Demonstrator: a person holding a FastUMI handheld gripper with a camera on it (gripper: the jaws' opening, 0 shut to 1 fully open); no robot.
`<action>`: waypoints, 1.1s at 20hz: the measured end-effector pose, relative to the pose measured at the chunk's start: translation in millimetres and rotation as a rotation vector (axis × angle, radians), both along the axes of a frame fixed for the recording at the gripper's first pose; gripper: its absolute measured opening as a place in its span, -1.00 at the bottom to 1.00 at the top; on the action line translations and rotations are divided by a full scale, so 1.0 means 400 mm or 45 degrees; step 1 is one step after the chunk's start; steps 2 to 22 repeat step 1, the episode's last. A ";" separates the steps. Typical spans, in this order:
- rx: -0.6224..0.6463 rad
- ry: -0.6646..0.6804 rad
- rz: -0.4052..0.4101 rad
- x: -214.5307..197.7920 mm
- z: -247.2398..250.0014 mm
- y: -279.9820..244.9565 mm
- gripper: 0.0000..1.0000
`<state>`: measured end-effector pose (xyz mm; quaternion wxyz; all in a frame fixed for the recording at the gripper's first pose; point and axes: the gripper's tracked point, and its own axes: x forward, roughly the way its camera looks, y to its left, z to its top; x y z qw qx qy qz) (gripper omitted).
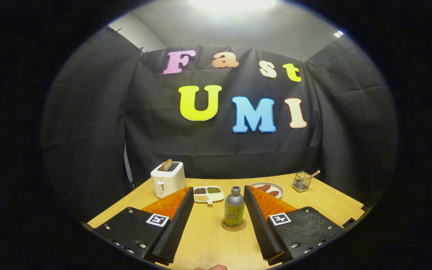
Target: Take the bottle from table, then pour the juice into the cup, finally place the bottle on the coaster
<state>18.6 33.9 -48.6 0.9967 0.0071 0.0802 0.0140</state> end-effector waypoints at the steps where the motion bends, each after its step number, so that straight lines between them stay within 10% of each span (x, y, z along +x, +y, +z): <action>1: 0.002 -0.005 -0.004 0.002 0.003 -0.003 0.64; 22: 0.002 -0.005 -0.004 0.002 0.003 -0.003 0.64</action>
